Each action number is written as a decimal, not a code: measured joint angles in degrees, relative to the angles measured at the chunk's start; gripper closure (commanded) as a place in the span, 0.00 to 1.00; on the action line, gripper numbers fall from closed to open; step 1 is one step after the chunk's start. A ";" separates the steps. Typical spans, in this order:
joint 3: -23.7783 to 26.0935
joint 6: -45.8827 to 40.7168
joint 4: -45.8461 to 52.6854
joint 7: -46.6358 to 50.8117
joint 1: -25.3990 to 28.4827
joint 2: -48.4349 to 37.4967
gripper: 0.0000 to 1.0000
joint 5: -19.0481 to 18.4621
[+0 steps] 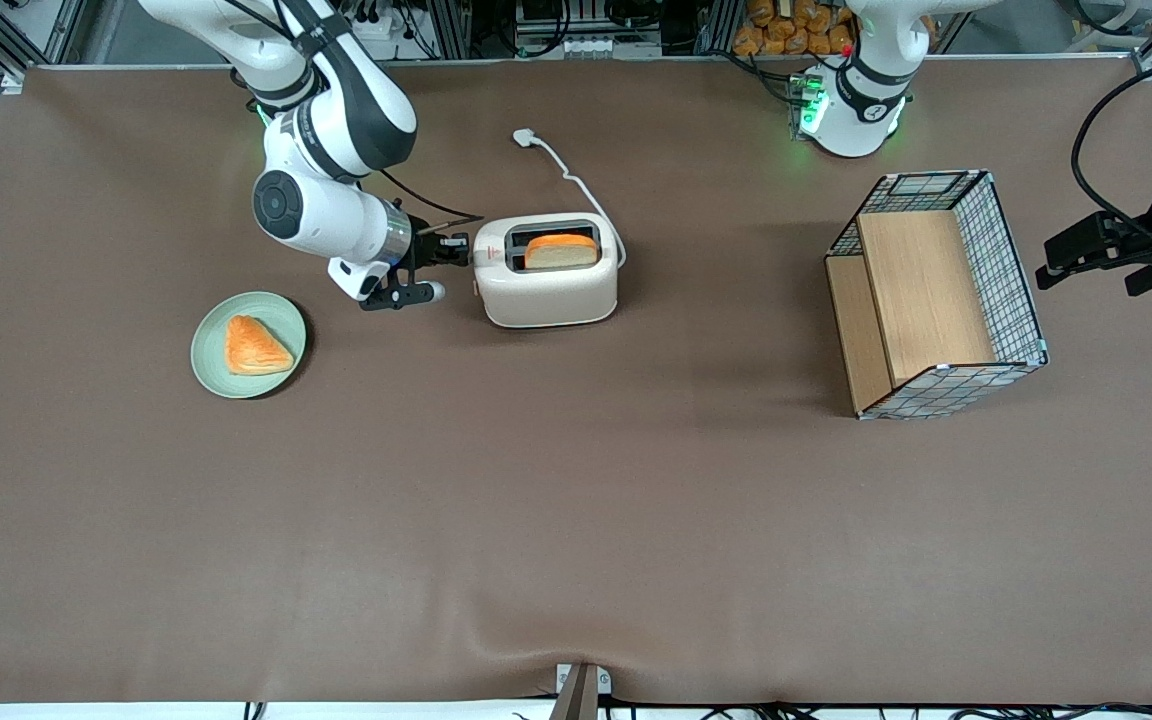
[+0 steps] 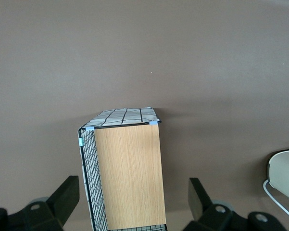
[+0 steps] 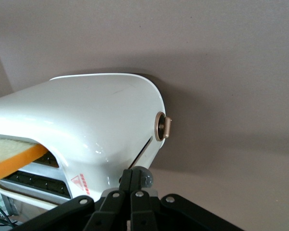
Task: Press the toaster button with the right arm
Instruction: 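Position the right gripper fingertips above the toaster's lever, then press the toaster lever down with the right gripper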
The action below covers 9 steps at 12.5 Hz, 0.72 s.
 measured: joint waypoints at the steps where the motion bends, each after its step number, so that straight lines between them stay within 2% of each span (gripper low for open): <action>1: 0.00 0.22 0.00 0.03 0.09 0.14 1.00 0.00; 9: -0.03 0.80 -0.23 0.02 0.19 0.61 1.00 0.00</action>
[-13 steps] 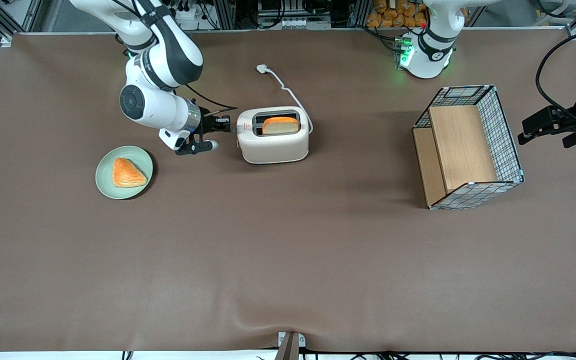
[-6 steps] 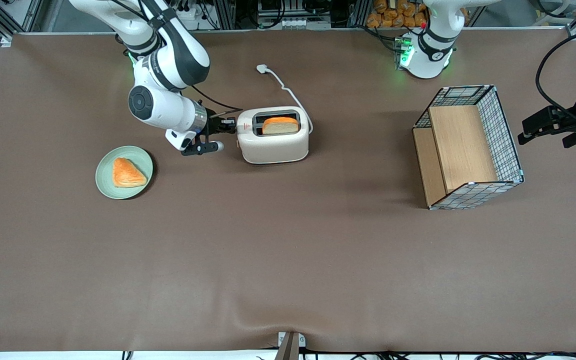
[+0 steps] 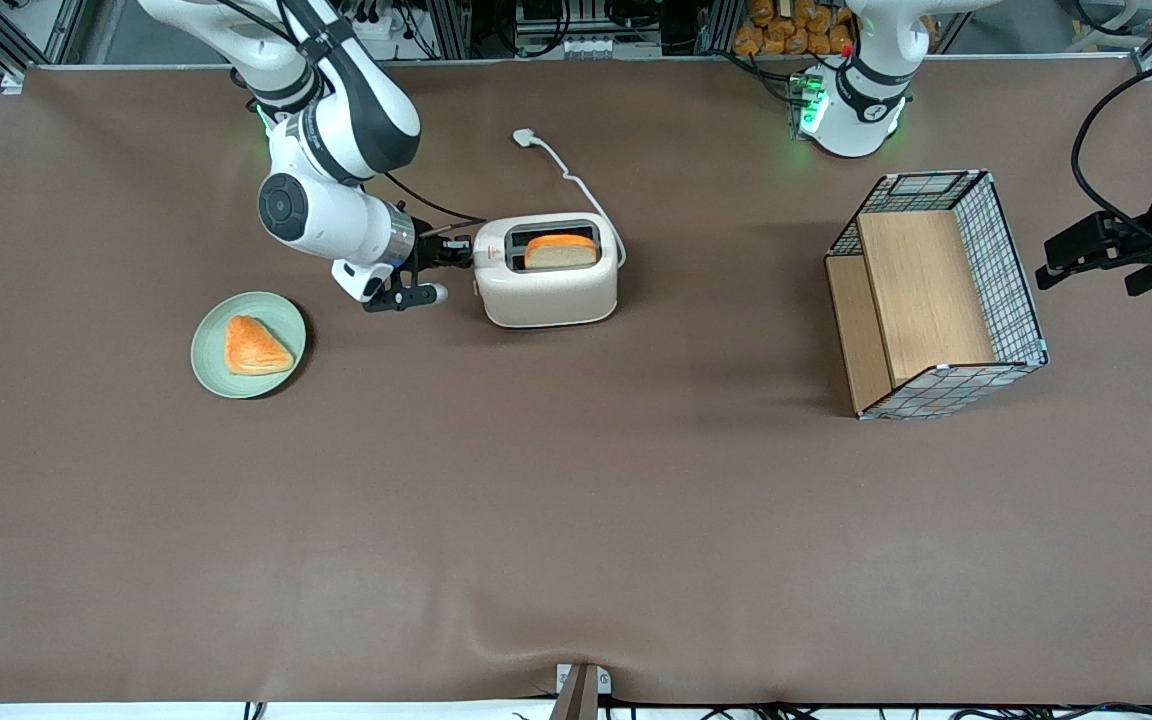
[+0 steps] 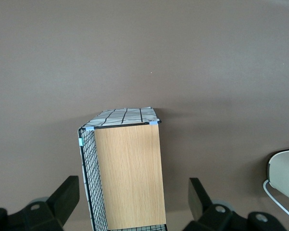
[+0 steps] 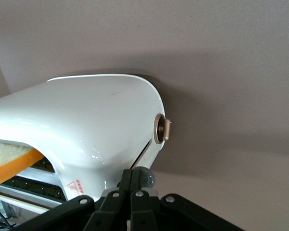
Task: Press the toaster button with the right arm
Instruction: 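Press the toaster lever down with the right gripper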
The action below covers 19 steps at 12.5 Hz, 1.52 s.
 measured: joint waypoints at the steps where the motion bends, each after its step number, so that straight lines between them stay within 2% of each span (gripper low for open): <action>1: -0.01 0.00 0.00 0.00 0.00 0.01 1.00 0.00; 19: -0.33 1.82 -1.73 -0.09 -0.05 0.54 1.00 -0.26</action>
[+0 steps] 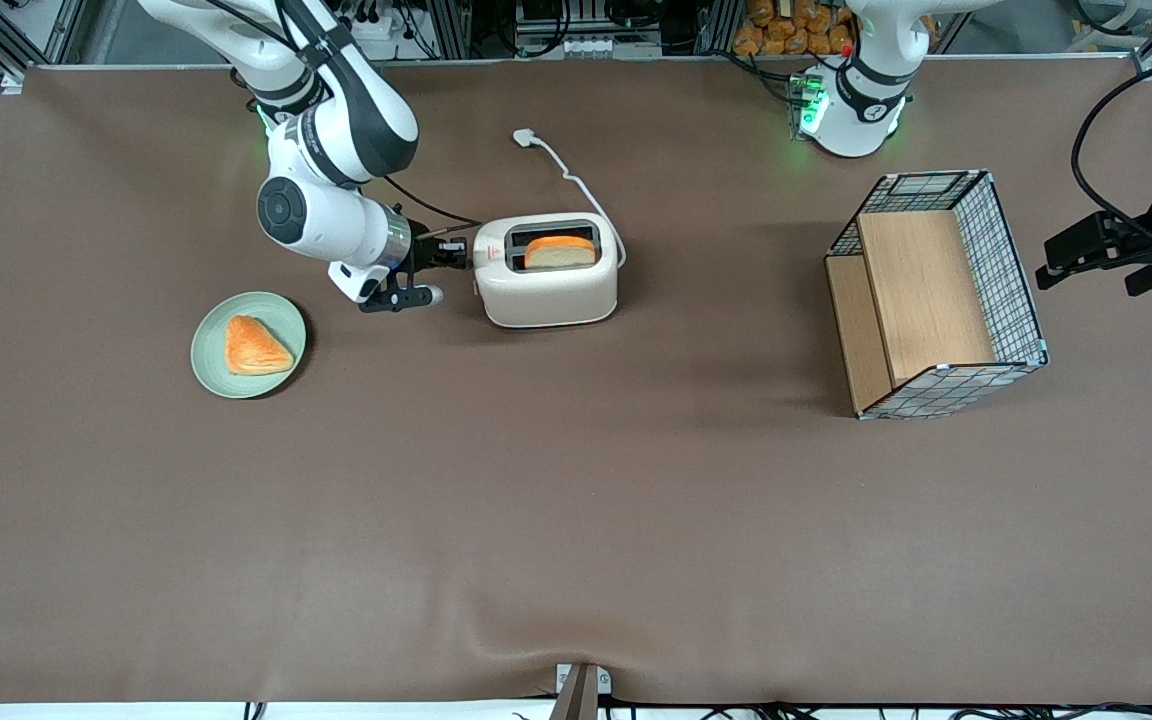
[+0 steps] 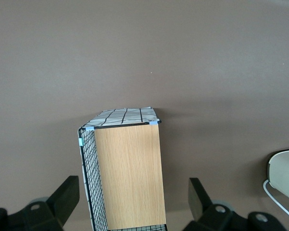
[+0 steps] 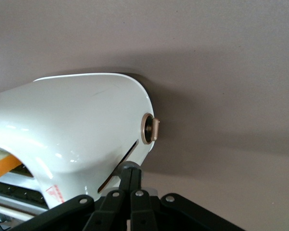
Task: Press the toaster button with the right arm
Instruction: 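Press the toaster lever down with the right gripper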
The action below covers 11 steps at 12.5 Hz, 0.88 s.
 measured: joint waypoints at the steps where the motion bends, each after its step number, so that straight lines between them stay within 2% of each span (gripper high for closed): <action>1: 0.09 1.02 -0.28 0.00 0.05 0.58 1.00 0.00; 11: 0.17 5.99 -0.58 0.04 0.38 5.05 1.00 -0.15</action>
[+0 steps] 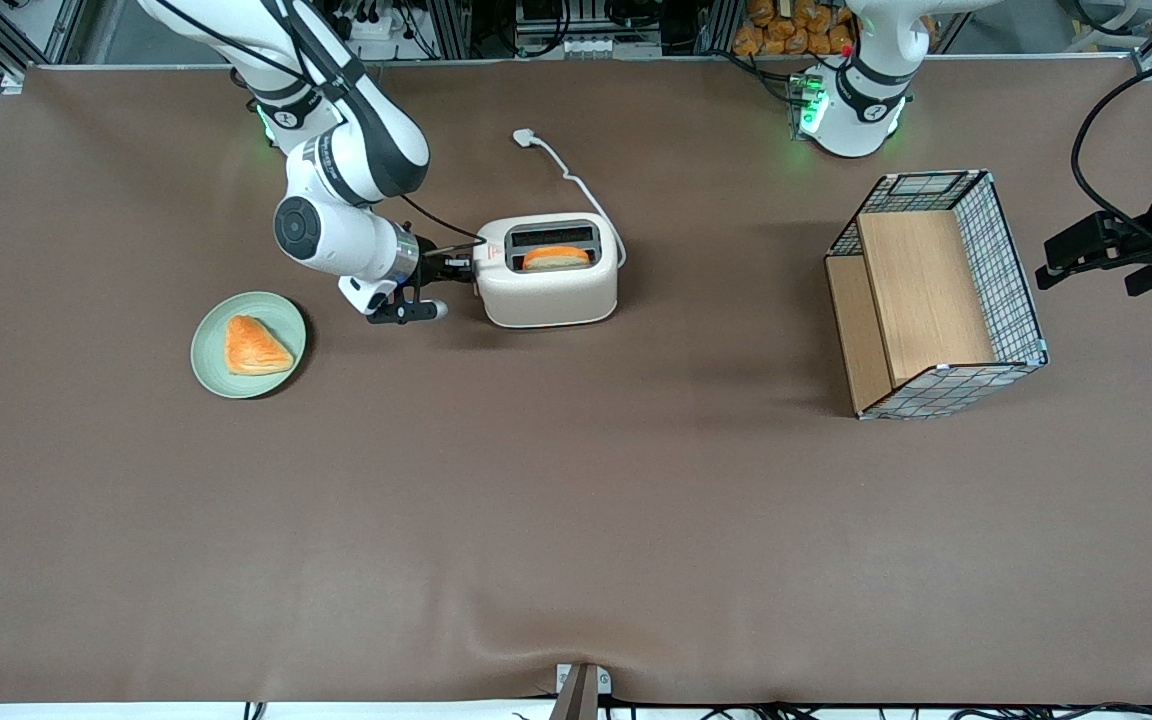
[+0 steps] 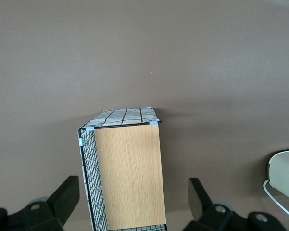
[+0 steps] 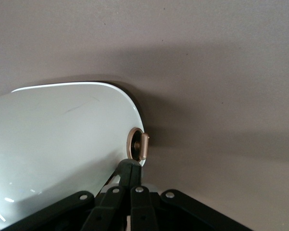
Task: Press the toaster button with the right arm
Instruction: 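Press the toaster lever down with the right gripper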
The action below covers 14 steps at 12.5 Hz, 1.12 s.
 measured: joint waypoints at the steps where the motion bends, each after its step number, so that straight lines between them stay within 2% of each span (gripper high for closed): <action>1: 0.00 0.04 0.00 0.00 0.02 0.00 1.00 -0.01; 14: -0.06 1.44 -0.49 0.15 0.48 0.04 1.00 -0.14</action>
